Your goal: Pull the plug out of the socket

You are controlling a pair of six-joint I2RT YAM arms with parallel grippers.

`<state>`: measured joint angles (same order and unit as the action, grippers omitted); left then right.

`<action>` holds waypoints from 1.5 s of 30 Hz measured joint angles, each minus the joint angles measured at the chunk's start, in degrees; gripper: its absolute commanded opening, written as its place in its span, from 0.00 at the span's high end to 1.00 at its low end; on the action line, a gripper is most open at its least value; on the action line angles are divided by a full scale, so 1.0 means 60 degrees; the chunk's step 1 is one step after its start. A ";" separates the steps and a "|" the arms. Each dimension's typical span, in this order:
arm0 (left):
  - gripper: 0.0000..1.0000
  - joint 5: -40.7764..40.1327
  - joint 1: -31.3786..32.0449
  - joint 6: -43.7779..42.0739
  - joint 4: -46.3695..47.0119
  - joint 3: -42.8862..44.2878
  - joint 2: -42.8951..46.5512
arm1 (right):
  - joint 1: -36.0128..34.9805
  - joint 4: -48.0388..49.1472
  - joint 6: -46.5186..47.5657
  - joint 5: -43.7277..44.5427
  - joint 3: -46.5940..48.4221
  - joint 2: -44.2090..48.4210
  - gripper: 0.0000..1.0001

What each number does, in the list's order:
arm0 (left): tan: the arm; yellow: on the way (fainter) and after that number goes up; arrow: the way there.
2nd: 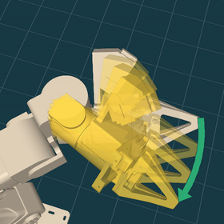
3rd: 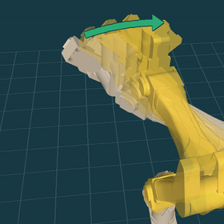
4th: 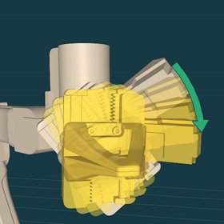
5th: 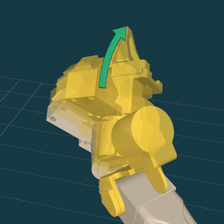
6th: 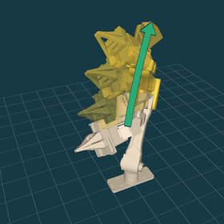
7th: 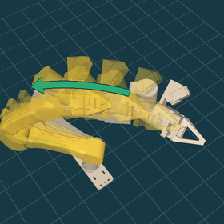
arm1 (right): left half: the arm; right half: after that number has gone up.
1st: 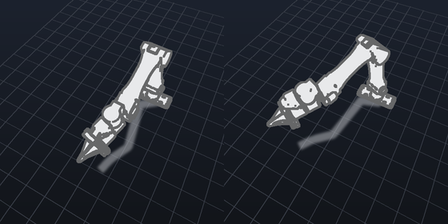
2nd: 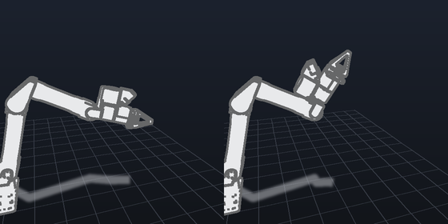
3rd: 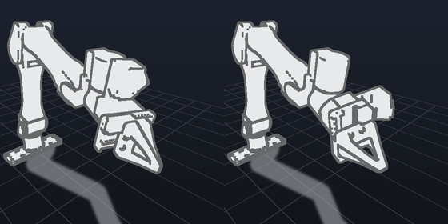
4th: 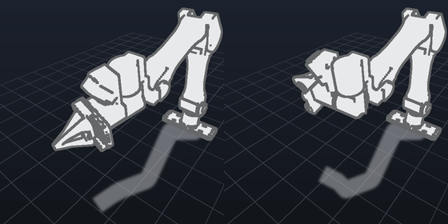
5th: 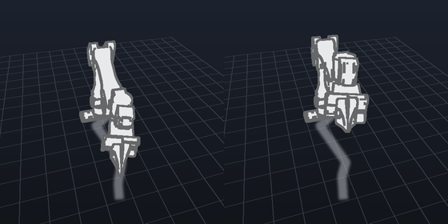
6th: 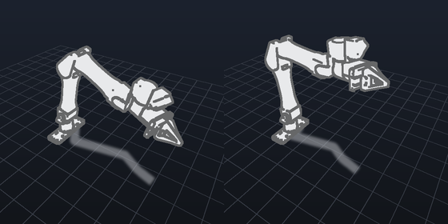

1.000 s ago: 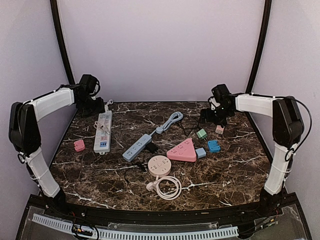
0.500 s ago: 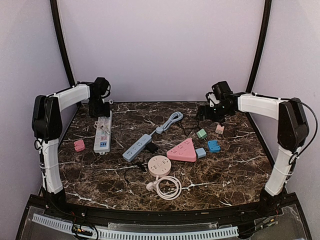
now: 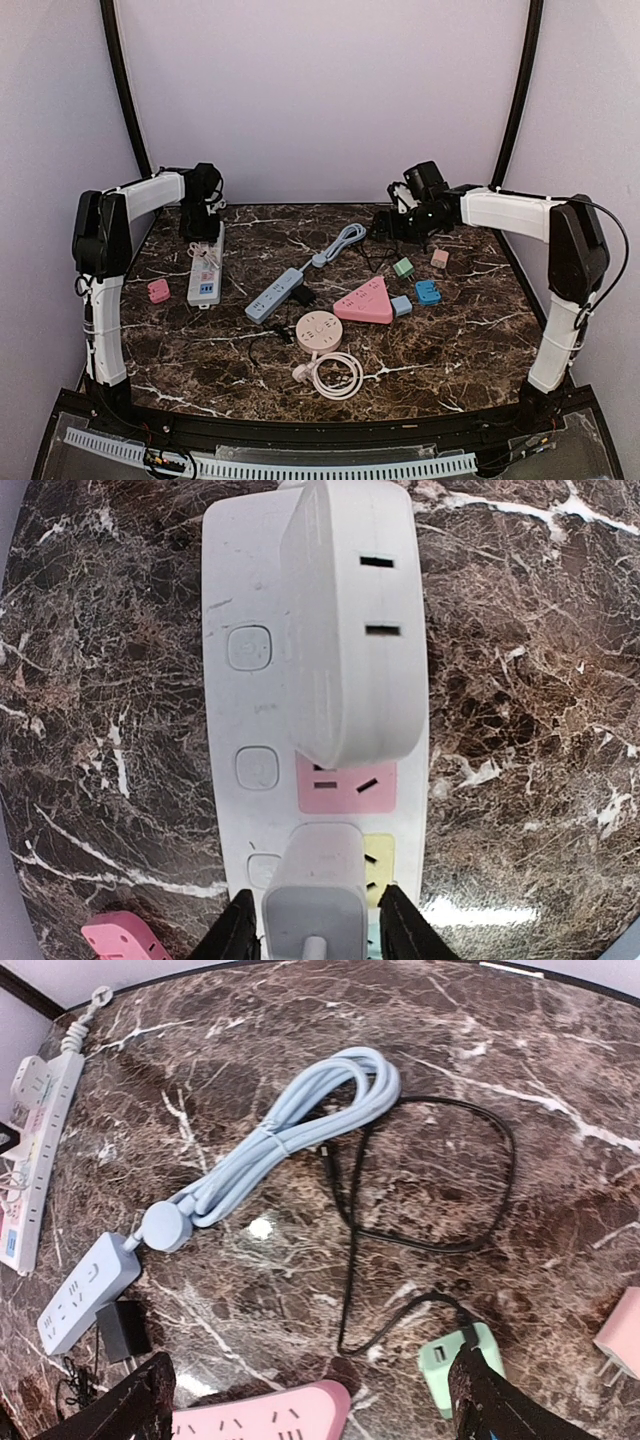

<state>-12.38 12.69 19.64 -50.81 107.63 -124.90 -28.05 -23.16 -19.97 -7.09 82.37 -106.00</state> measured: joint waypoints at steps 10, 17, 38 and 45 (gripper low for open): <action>0.96 0.0266 -0.0098 -0.0248 0.0036 0.0004 -0.0033 | -0.0780 0.0375 -0.0229 -0.0648 0.0579 -0.0838 0.09; 1.00 0.0539 -0.0066 -0.0262 0.0215 -0.0262 0.0131 | -0.1432 0.0718 -0.0492 -0.1268 0.1421 -0.1574 0.12; 1.00 0.1552 0.2495 0.1206 0.1075 -0.5155 0.3621 | -0.3195 0.2080 -0.2127 -0.3275 0.4473 -0.4732 0.53; 1.00 0.1515 0.3144 0.1902 0.1180 -0.5810 0.4131 | -0.3898 0.2444 -0.2816 -0.3650 0.5523 -0.5788 0.78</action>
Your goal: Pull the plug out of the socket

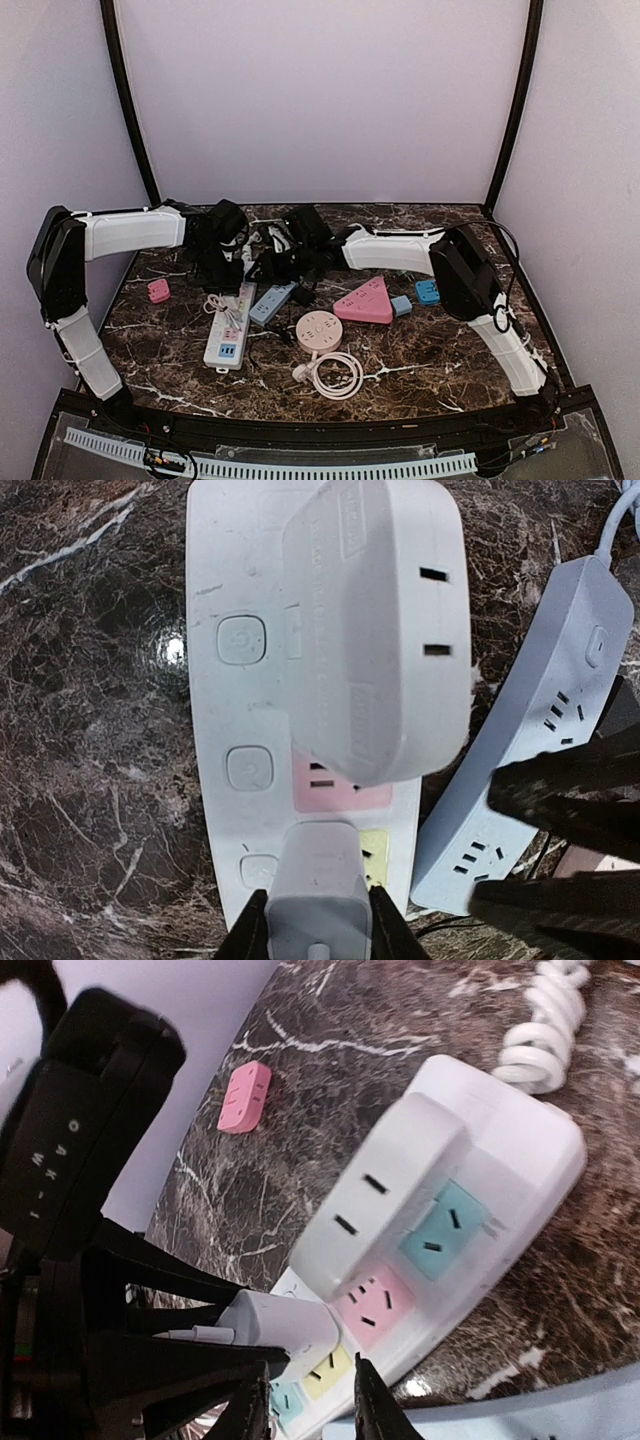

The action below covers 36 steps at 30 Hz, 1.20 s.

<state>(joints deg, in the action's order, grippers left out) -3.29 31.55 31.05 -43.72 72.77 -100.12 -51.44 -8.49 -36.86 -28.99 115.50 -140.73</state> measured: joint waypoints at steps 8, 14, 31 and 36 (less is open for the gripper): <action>1.00 -0.0073 0.0178 0.0557 0.0138 -0.0382 0.0317 | -0.0401 0.0051 -0.0681 0.0073 0.0572 -0.0820 0.96; 1.00 -0.0084 0.0193 0.0688 0.0146 -0.0404 0.0350 | -0.0452 -0.0120 -0.0918 0.0208 0.0798 -0.1107 1.00; 1.00 -0.0117 0.0226 0.0758 0.0120 -0.0390 0.0390 | -0.0816 -0.1027 -0.1599 0.1082 0.1949 -0.1585 1.00; 1.00 -0.0200 0.0237 0.0579 -0.0506 0.0291 0.0259 | -0.0812 -0.1169 -0.1730 0.1162 0.2193 -0.1719 1.00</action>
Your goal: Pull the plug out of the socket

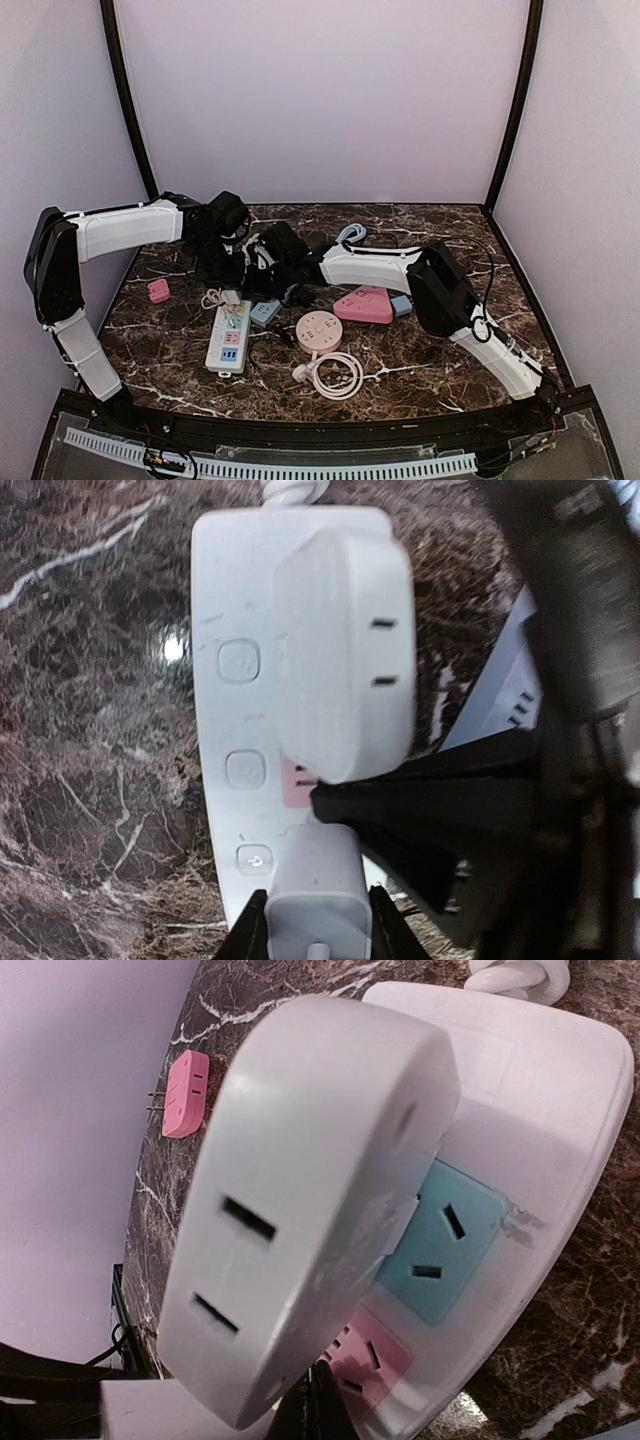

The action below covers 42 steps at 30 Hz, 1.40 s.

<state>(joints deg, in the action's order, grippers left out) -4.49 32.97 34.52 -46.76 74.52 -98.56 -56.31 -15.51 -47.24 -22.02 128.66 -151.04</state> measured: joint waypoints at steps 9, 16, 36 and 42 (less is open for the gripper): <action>1.00 -0.0178 0.0109 -0.0262 -0.0011 0.0623 -0.0018 | 0.0018 0.0022 -0.0149 -0.0004 0.0022 -0.0029 1.00; 1.00 -0.0579 0.0015 -0.0262 -0.0113 0.0608 0.0386 | 0.0047 0.0568 -0.0138 -0.0189 -0.0335 0.0040 1.00; 0.93 0.2444 -0.4262 -0.0568 0.2186 -0.0018 0.1045 | 0.0080 -0.0066 0.1351 0.0022 -0.2222 0.1978 1.00; 0.88 0.3869 -0.5064 -0.0565 0.3544 0.0007 -0.0514 | 0.0080 -0.0168 0.1985 0.0463 -0.3486 0.3636 1.00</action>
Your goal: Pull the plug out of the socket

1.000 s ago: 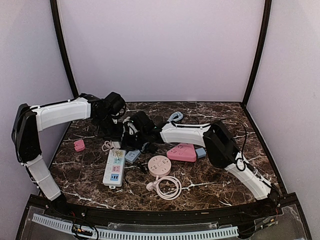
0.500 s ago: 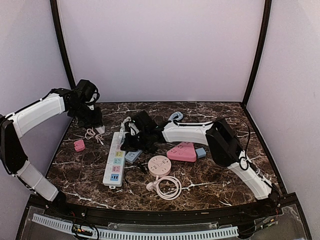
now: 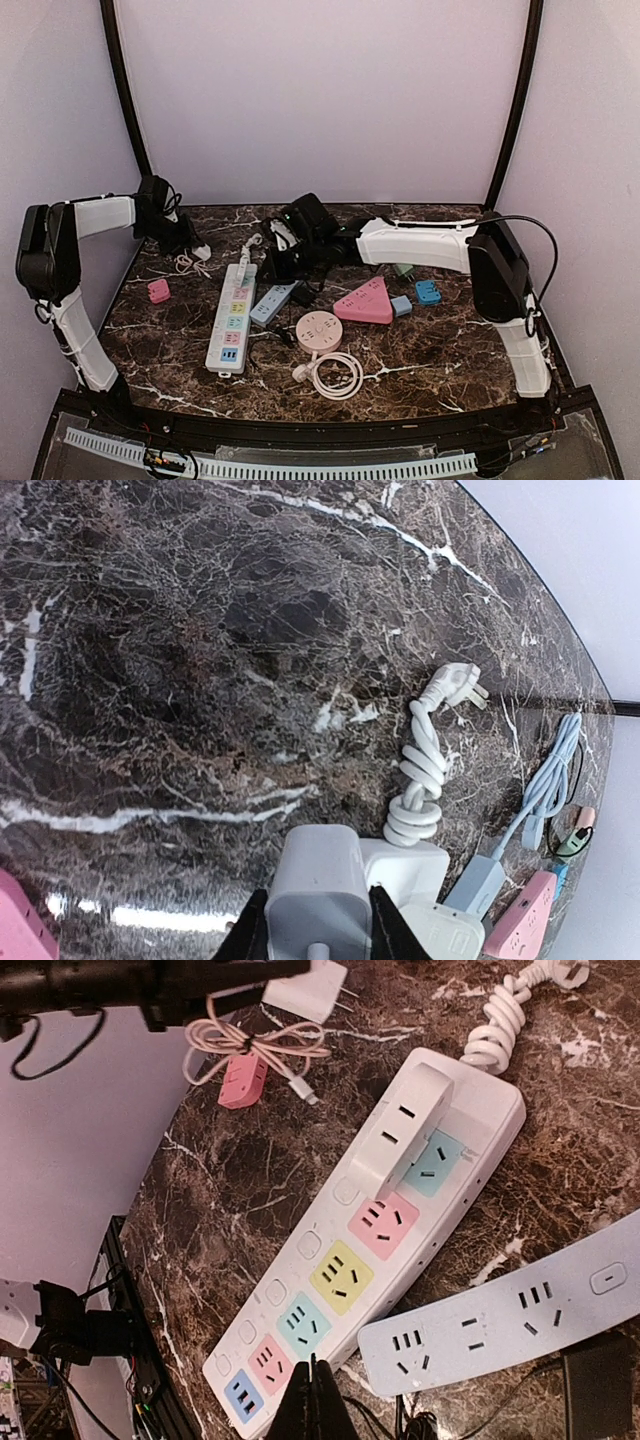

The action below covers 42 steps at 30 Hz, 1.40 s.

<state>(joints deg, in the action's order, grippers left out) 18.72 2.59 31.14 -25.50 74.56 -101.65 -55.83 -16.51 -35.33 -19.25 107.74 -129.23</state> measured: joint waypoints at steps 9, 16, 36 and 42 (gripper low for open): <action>0.81 0.1304 -0.0794 0.0058 0.1249 0.0066 -0.1537 | 0.0066 0.0029 0.0634 0.0605 -0.1504 0.1668 0.98; 0.64 0.1599 -0.1209 -0.0011 0.1395 0.0066 -0.1920 | 0.0189 -0.0051 0.0743 0.0736 -0.2237 0.1825 0.98; 0.22 -0.1300 -0.1213 -0.0933 -0.0171 0.0382 -0.1260 | 0.0233 -0.0117 0.0812 0.1096 -0.2302 0.1825 0.94; 0.22 -0.2390 -0.0492 -0.1104 -0.0535 0.0379 0.0288 | 0.0255 -0.0117 0.0852 0.1333 -0.2310 0.1825 0.84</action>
<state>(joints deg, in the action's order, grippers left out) 4.38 -0.36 24.51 -28.71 76.84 -99.92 -54.30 -17.21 -30.22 -11.25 93.89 -118.28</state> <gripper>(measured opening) 0.785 0.116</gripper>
